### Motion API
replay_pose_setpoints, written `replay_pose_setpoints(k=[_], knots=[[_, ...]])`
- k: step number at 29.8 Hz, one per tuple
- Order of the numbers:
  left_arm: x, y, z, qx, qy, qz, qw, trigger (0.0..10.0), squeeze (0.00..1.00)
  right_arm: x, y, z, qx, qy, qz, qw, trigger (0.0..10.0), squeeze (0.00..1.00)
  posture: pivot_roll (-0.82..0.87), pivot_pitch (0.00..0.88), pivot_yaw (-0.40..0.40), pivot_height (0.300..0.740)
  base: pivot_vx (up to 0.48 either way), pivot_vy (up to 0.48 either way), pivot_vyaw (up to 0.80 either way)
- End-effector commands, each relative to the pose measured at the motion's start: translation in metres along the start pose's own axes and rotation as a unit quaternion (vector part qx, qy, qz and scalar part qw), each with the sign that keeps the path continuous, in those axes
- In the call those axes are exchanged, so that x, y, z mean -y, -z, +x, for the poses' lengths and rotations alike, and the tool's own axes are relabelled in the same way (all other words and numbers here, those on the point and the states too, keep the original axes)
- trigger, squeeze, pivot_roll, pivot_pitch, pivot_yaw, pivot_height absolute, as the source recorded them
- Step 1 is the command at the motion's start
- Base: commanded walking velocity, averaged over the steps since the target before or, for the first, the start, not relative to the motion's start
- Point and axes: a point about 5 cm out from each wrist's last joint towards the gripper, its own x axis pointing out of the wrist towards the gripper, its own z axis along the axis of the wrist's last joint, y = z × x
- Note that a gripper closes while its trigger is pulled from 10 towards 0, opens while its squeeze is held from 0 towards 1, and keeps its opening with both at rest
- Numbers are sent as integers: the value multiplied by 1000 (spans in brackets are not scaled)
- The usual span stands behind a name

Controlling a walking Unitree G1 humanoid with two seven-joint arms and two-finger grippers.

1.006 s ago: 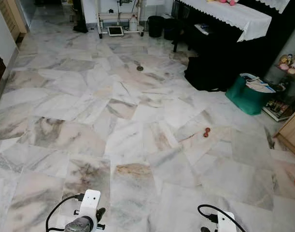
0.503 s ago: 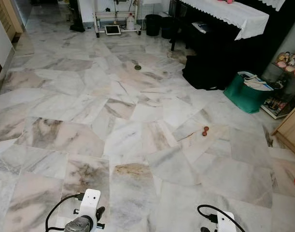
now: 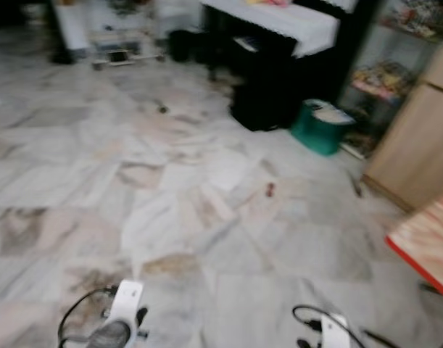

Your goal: Setting the table

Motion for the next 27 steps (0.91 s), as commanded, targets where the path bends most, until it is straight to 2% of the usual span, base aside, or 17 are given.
replay_pose_setpoints(k=[1, 27], knots=[[-10, 7, -3, -10, -13, -1, 1000, 10000, 0, -5, 0, 1, 0, -6, 0, 1000, 10000, 0, 83, 0, -55, 740, 0, 0, -656], [-8, 8, -3, -7, -5, 0, 1000, 10000, 0, -3, -1, 1, 2, 0, -2, 1000, 10000, 0, 83, 0, -60, 740, 0, 0, -657]])
